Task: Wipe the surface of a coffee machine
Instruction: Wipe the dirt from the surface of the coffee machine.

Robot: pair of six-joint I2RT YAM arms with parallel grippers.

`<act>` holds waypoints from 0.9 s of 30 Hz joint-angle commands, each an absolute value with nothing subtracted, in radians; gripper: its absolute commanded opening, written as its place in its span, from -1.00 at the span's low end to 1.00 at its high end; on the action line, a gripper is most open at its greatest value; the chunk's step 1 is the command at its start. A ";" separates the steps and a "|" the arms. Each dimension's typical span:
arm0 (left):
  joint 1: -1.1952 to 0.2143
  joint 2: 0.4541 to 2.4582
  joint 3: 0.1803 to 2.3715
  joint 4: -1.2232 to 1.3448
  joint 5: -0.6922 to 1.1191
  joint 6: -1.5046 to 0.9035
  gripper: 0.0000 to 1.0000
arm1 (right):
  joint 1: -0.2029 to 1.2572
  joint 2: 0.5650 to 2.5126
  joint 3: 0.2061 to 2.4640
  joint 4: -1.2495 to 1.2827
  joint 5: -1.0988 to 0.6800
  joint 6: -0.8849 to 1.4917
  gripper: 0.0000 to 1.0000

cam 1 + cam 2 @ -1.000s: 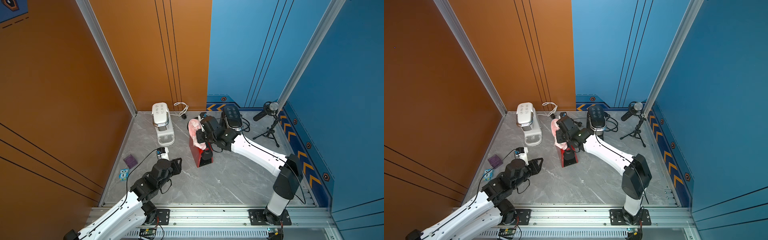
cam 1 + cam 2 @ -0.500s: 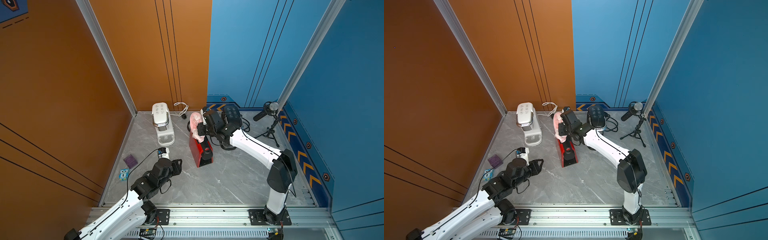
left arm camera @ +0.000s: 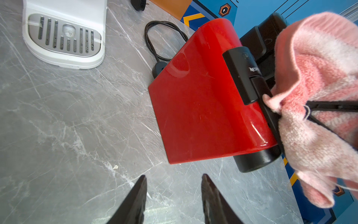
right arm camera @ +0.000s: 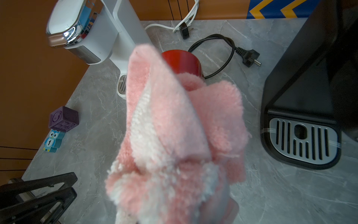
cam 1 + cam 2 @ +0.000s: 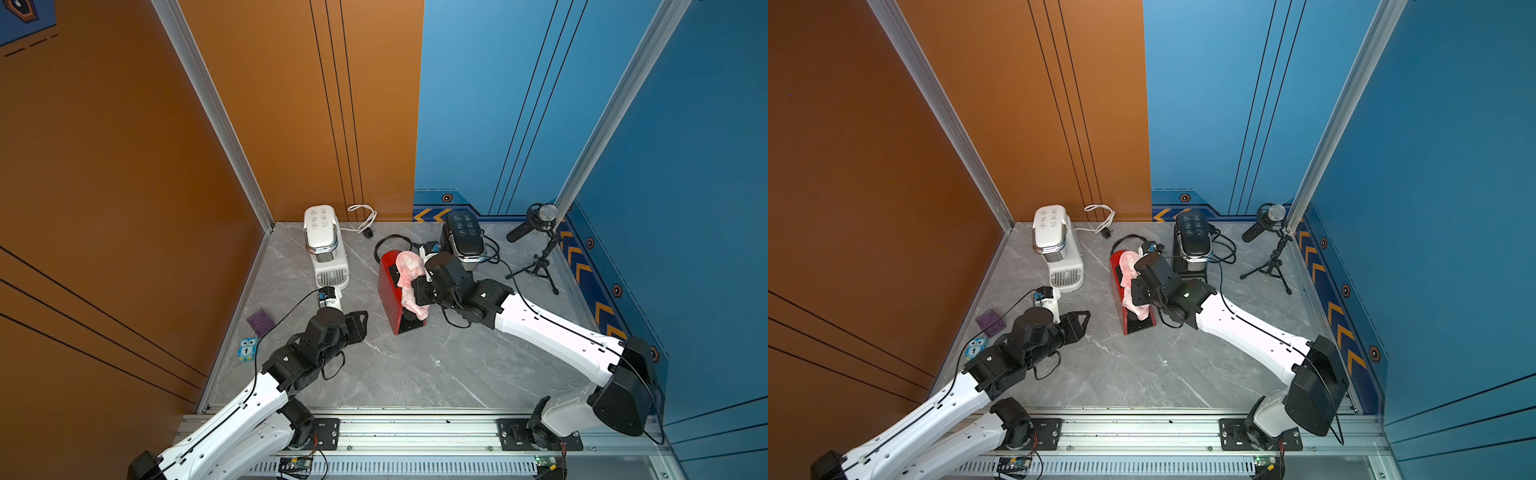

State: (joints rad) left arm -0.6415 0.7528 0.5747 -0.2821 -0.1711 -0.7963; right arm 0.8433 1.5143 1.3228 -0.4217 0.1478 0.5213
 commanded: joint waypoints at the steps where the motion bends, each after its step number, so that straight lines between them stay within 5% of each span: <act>1: -0.635 0.775 0.627 -0.284 -0.149 -0.771 0.05 | 0.829 1.646 1.414 -0.464 0.172 0.485 -1.00; 10: -0.624 0.833 0.674 -0.288 -0.136 -0.754 0.81 | 0.760 1.928 1.691 -0.475 0.100 0.459 -1.00; 27: -0.614 0.908 0.777 -0.285 -0.097 -0.690 0.88 | 0.922 1.441 1.210 -0.445 0.224 0.543 -1.00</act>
